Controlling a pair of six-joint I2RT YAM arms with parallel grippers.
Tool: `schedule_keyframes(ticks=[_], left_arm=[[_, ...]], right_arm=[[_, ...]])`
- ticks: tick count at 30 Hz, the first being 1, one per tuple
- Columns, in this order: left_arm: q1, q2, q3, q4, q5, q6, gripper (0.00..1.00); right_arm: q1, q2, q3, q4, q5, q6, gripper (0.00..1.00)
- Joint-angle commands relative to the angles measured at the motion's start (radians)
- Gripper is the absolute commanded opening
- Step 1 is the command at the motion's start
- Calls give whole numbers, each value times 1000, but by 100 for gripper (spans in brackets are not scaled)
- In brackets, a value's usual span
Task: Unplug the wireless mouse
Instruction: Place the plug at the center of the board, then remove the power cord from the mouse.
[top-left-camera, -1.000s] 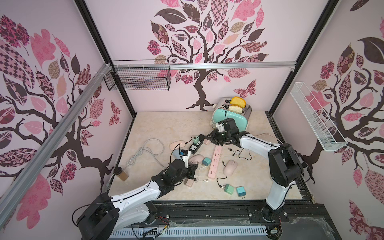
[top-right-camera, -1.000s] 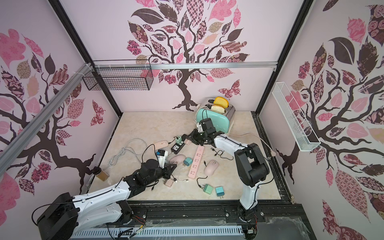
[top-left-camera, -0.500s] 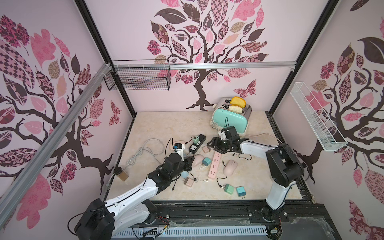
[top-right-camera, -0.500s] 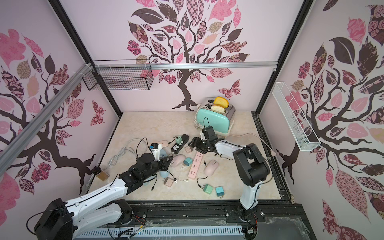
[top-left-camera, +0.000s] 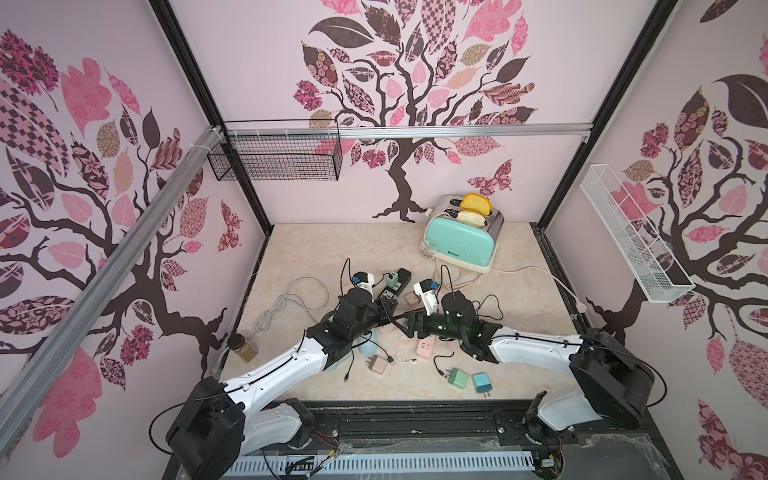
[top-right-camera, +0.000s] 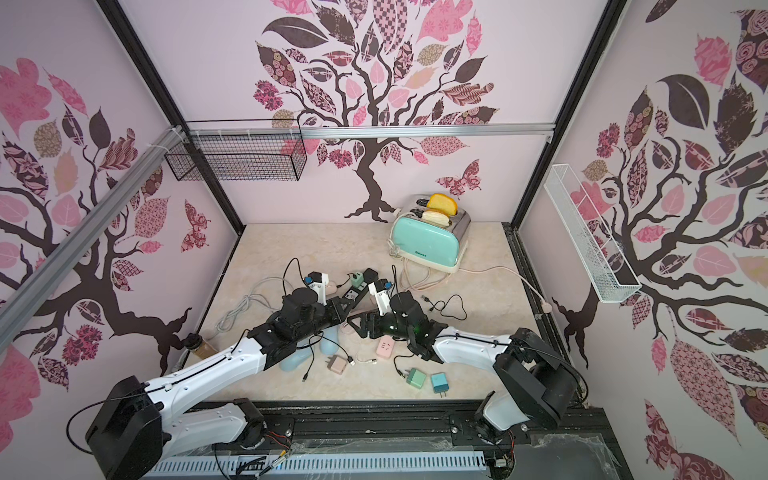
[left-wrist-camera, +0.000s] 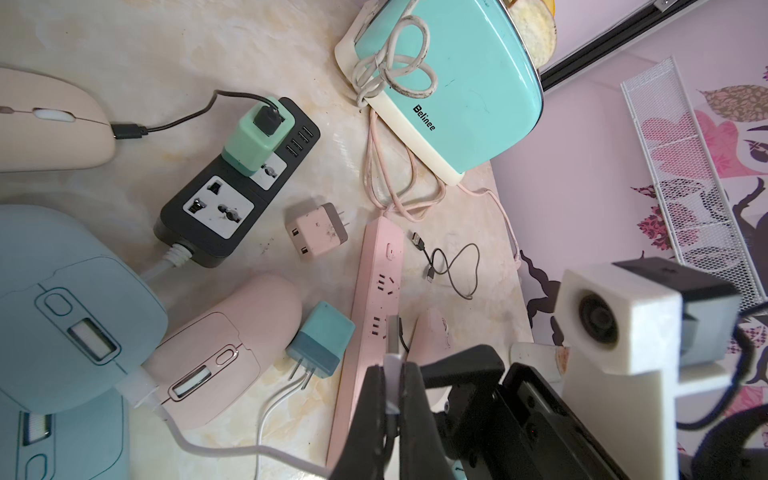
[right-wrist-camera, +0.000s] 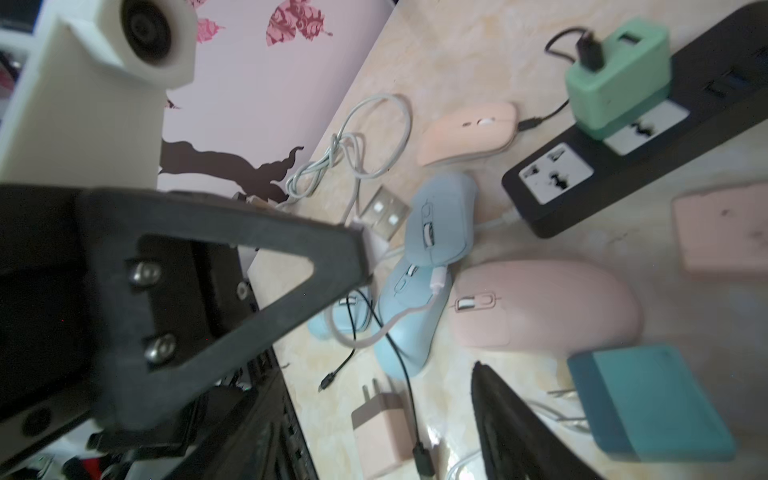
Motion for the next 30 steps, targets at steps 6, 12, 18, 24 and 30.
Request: schedule_keyframes(ticks=[6,12,18,24,30], left_arm=[[27,26,19,23,54,-107,0],[34,50,3,68,80,-154,0],[38,48,13,73,106,-157,0],[40,59,13,86,136,-166,0],[49,-21,-9,14,59,-104,66]], right_arm=[[-5,80,61,117,55,-18,62],[-5,121,82,134,10,-3,48],[-4,140,99,126,-16,-2,28],[-11,145,134,79,-15,-15,0],[-26,134,133,32,-22,-14,0]])
